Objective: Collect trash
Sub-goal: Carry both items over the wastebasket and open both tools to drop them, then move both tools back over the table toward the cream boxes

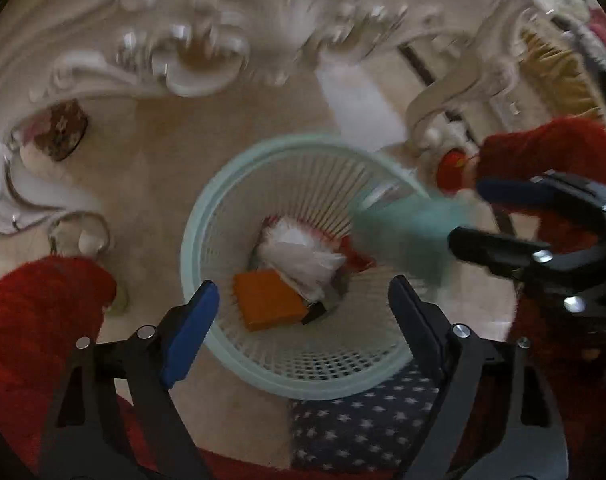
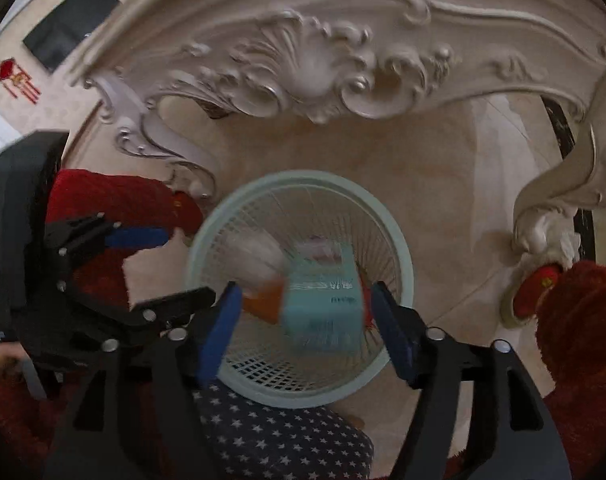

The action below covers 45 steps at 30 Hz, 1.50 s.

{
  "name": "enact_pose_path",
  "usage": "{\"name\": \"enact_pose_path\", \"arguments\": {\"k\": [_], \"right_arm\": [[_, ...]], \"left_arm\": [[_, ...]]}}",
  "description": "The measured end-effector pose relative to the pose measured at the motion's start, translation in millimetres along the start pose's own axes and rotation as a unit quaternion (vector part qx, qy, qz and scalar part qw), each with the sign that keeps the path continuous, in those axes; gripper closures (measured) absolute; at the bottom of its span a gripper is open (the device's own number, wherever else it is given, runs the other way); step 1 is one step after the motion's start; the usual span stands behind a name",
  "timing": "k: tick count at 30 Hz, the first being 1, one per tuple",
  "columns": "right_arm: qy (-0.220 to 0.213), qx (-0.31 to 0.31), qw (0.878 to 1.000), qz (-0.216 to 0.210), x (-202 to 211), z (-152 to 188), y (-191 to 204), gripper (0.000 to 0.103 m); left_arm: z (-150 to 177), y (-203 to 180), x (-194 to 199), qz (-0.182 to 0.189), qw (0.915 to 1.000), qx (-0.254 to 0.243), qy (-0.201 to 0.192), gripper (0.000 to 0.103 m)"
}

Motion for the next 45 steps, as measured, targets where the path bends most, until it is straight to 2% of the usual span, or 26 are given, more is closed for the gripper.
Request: {"name": "enact_pose_path", "arguments": {"k": [2,8,13,19,21,24,30,32,34,36,37,39,42,43,45], "right_arm": [[0.001,-0.006,1.0,0.003,-5,4,-1,0.035],[0.009,-0.039,0.999,-0.004,-10,19,-17,0.035],[0.008,-0.041,0.999,0.003,-10,22,-16,0.035],[-0.005,-0.033,0.999,0.013,-5,24,-14,0.035],[-0.029,-0.027,0.999,0.016,6,25,-12,0.035],[-0.088,-0.016,0.996,0.015,33,27,-7,0.035],[-0.185,-0.003,0.983,-0.009,92,23,-5,0.035],[-0.221,0.012,0.975,0.006,120,8,-4,0.035],[-0.249,0.026,0.968,0.021,141,-9,-3,0.035],[-0.275,0.037,0.96,0.039,160,-33,-3,0.028],[-0.286,0.044,0.956,0.047,168,-46,-3,0.028],[-0.307,0.056,0.947,0.075,181,-76,-4,0.028],[-0.321,0.067,0.94,0.096,189,-123,-7,0.028],[-0.321,0.068,0.94,0.098,188,-142,-10,0.028],[-0.311,0.068,0.943,0.099,183,-173,-17,0.028]], "left_arm": [[5,5,-13,0.011,0.9996,0.017,0.021,0.018],[14,22,-19,0.02,0.9985,0.046,0.021,0.018],[14,16,-27,0.007,0.9985,0.036,0.041,0.018],[15,6,-24,-0.018,0.9992,0.01,0.033,0.018],[16,5,-17,-0.025,0.9994,0.007,0.021,0.018],[17,7,3,-0.033,0.9991,0.01,-0.023,0.018],[14,16,83,-0.039,0.9895,0.026,-0.136,0.018],[4,19,120,-0.058,0.9815,0.018,-0.182,0.018],[-14,23,155,-0.092,0.9713,0.007,-0.219,0.018],[-43,30,189,-0.117,0.9581,-0.002,-0.261,0.018],[-60,34,202,-0.129,0.9532,0.001,-0.273,0.018],[-95,44,216,-0.135,0.9509,0.011,-0.278,0.018],[-144,61,224,-0.085,0.9576,0.027,-0.274,0.018],[-164,67,226,-0.084,0.9554,0.037,-0.281,0.018],[-193,78,225,-0.111,0.9496,0.05,-0.289,0.018]]}}
Point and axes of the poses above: each gripper's, at about its wrist camera, not at the fingertips, and x roughly against the way its jaws point, y to its left, z to its underside, the point moved 3 cm from there along -x, roughly the way its jaws point, and after that the axes turned 7 degrees about y, right-handed, at the moved point
